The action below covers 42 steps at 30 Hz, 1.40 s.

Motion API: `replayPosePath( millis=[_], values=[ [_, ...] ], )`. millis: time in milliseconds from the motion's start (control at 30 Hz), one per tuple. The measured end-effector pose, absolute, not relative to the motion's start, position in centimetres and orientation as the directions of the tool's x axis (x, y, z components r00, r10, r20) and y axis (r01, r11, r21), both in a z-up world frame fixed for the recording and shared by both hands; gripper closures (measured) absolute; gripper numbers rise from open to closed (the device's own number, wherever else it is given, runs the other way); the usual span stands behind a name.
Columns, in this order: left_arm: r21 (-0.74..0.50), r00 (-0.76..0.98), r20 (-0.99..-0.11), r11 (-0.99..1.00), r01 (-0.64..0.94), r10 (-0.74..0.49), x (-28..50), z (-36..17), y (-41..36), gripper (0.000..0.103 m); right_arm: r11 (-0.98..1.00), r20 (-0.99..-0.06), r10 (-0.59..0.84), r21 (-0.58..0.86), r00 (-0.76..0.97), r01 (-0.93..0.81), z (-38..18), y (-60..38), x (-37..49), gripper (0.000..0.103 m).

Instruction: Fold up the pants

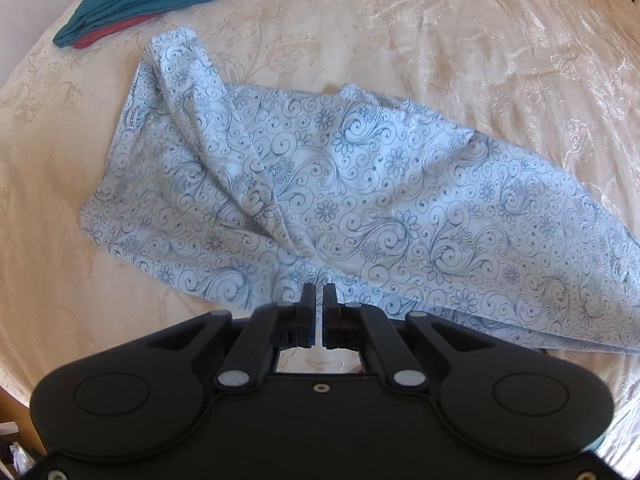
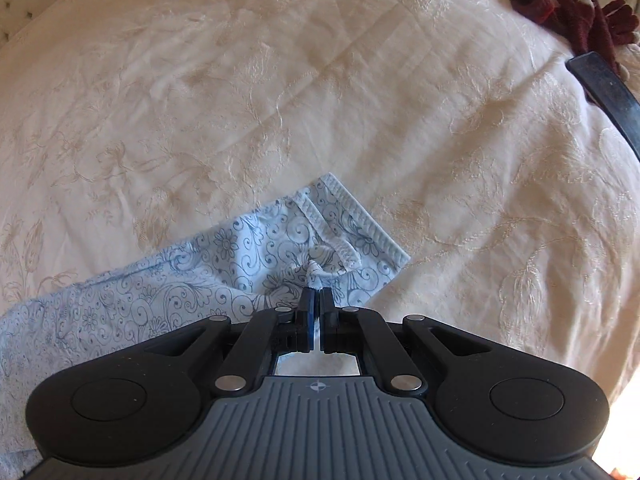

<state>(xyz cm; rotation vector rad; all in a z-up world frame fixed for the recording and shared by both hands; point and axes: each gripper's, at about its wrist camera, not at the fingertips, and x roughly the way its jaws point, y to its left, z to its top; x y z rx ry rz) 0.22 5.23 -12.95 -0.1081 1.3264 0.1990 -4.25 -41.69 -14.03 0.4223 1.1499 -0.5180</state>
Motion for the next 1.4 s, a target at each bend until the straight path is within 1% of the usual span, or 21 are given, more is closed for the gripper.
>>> replayPosePath(
  millis=[67, 167, 200, 267, 433, 467, 533, 633, 733, 867, 1033, 1200, 1267, 1300, 1400],
  values=[
    [0.047, 0.199, -0.976, 0.979, -0.200, 0.087, 0.1, -13.8, 5.0, 0.099, 0.809, -0.961, -0.096, 0.075, 0.258, 0.583, -15.7, -42.1, -4.5, 0.100],
    [0.042, 0.192, -0.978, 0.979, -0.198, 0.081, -0.6, -13.7, 4.6, 0.098, 0.808, -0.964, -0.073, 0.092, 0.254, 0.582, -15.0, -42.6, -5.3, 0.100],
    [0.037, 0.198, -0.977, 0.981, -0.191, 0.075, -0.8, -13.4, 4.4, 0.097, 0.809, -0.963, -0.066, 0.102, 0.263, 0.579, -14.6, -42.8, -5.5, 0.099],
    [0.043, 0.223, -0.972, 0.985, -0.166, 0.079, -1.2, -12.2, 3.5, 0.090, 0.813, -0.955, -0.065, 0.118, 0.290, 0.571, -13.3, -43.4, -6.1, 0.099],
    [0.058, 0.307, -0.948, 0.995, -0.077, 0.079, -1.2, -9.8, -0.2, 0.090, 0.840, -0.906, -0.094, 0.150, 0.412, 0.522, -10.8, -44.5, -5.8, 0.097],
    [0.054, 0.314, -0.947, 0.997, -0.064, 0.071, -1.1, -9.6, -0.9, 0.089, 0.846, -0.896, -0.086, 0.166, 0.436, 0.507, -10.7, -44.7, -5.4, 0.096],
    [0.037, 0.318, -0.947, 0.999, -0.038, 0.047, -0.4, -9.4, -2.8, 0.088, 0.861, -0.887, -0.062, 0.184, 0.458, 0.474, -11.2, -45.1, -4.0, 0.085],
    [0.013, 0.305, -0.952, 1.000, -0.022, 0.020, 0.3, -9.7, -5.5, 0.087, 0.892, -0.883, -0.030, 0.187, 0.468, 0.411, -12.3, -45.1, -2.3, 0.085],
    [0.006, 0.291, -0.957, 1.000, -0.011, 0.009, 0.4, -10.1, -7.7, 0.087, 0.932, -0.897, -0.029, 0.135, 0.441, 0.335, -13.6, -44.7, -0.8, 0.085],
    [0.014, 0.271, -0.963, 1.000, 0.002, 0.013, 0.0, -10.6, -9.8, 0.087, 0.958, -0.908, -0.051, 0.074, 0.417, 0.278, -14.8, -44.9, 0.2, 0.084],
    [0.030, 0.245, -0.969, 1.000, -0.008, 0.031, -0.3, -11.1, -10.6, 0.087, 0.969, -0.925, -0.009, 0.085, 0.379, 0.232, -16.2, -45.4, 1.0, 0.084],
    [0.045, 0.232, -0.971, 0.998, -0.036, 0.052, 0.2, -11.3, -10.3, 0.086, 0.955, -0.931, 0.035, 0.138, 0.362, 0.263, -16.5, -46.3, 1.3, 0.084],
    [0.053, 0.231, -0.971, 0.998, -0.034, 0.059, 0.6, -11.3, -10.3, 0.087, 0.948, -0.933, 0.041, 0.150, 0.357, 0.282, -16.4, -46.5, 1.4, 0.087],
    [0.058, 0.232, -0.971, 0.998, -0.032, 0.063, 0.8, -11.2, -10.3, 0.087, 0.947, -0.932, 0.042, 0.152, 0.361, 0.282, -16.2, -46.6, 1.3, 0.094],
    [0.062, 0.238, -0.969, 0.998, -0.028, 0.067, 1.2, -11.1, -10.2, 0.086, 0.959, -0.921, 0.025, 0.132, 0.389, 0.250, -15.2, -46.2, 1.0, 0.096]
  ],
)
